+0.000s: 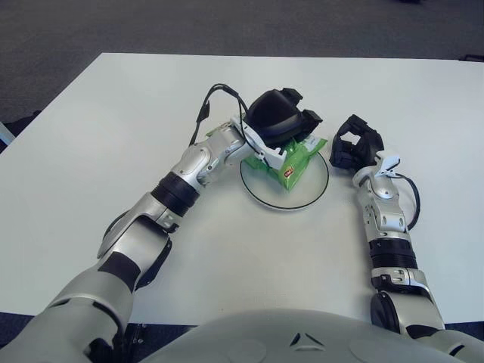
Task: Put the snack into the plate.
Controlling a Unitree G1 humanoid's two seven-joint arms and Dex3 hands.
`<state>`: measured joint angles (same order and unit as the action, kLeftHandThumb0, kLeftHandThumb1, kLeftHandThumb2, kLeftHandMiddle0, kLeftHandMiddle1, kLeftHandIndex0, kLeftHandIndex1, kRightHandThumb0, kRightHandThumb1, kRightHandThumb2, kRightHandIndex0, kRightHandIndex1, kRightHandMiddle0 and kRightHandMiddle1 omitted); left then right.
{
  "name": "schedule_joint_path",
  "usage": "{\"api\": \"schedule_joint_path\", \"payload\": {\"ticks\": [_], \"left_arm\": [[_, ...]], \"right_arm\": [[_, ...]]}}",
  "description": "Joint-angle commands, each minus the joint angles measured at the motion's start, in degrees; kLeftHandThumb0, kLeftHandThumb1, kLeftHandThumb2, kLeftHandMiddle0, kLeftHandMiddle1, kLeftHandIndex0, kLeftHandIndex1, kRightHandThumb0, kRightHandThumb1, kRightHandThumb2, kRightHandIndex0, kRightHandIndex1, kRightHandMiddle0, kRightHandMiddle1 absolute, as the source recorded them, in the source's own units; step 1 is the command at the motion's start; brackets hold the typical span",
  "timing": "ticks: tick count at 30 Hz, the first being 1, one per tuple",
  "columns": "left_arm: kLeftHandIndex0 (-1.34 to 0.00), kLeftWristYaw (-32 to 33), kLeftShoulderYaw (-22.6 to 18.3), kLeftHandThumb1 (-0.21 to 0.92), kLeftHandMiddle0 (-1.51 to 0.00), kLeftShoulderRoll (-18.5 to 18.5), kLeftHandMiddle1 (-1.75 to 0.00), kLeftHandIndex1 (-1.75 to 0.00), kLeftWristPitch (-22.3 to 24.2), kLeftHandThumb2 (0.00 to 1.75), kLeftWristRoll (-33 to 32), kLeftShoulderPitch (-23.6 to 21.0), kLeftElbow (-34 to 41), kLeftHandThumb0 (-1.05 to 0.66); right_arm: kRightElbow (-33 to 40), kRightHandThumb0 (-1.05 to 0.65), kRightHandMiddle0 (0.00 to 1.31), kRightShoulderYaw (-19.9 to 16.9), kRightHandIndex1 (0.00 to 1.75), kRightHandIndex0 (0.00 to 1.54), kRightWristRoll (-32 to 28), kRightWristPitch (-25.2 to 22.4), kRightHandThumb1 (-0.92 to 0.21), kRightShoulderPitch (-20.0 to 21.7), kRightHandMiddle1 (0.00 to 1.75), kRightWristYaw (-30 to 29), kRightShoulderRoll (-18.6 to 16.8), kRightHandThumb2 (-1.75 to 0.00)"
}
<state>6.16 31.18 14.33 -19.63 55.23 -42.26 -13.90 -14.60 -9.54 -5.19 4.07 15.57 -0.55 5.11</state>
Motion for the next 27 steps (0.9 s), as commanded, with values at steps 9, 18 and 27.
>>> {"api": "schedule_joint_path", "payload": {"ticks": [9, 18, 27], "left_arm": [[-0.95, 2.49, 3.32, 0.13, -0.76, -0.83, -1.75, -1.75, -0.02, 1.54, 3.39, 0.94, -0.61, 0.54], [-0.95, 0.88, 4.98, 0.13, -0.76, 0.08, -1.75, -1.75, -0.54, 1.54, 4.69, 1.09, 0.80, 0.54], [-0.94, 4.58, 8.02, 0.13, -0.76, -1.56, -1.75, -1.75, 2.28, 1.54, 9.20, 3.49, 1.46, 0.54]], "right_arm": [[-0.67, -0.51, 0.68, 0.27, 1.75, 1.29, 0.22, -2.63, -0.24, -5.17, 1.75, -1.73, -1.87, -1.41], [0.24, -0.50, 0.67, 0.53, 1.75, 1.25, 0.00, -3.53, -0.25, -5.21, 1.75, -2.67, -2.20, -1.39], [0.83, -0.50, 0.67, 0.57, 1.75, 1.24, 0.13, -5.84, -0.25, -4.99, 1.75, -4.53, -2.48, -1.39]]}}
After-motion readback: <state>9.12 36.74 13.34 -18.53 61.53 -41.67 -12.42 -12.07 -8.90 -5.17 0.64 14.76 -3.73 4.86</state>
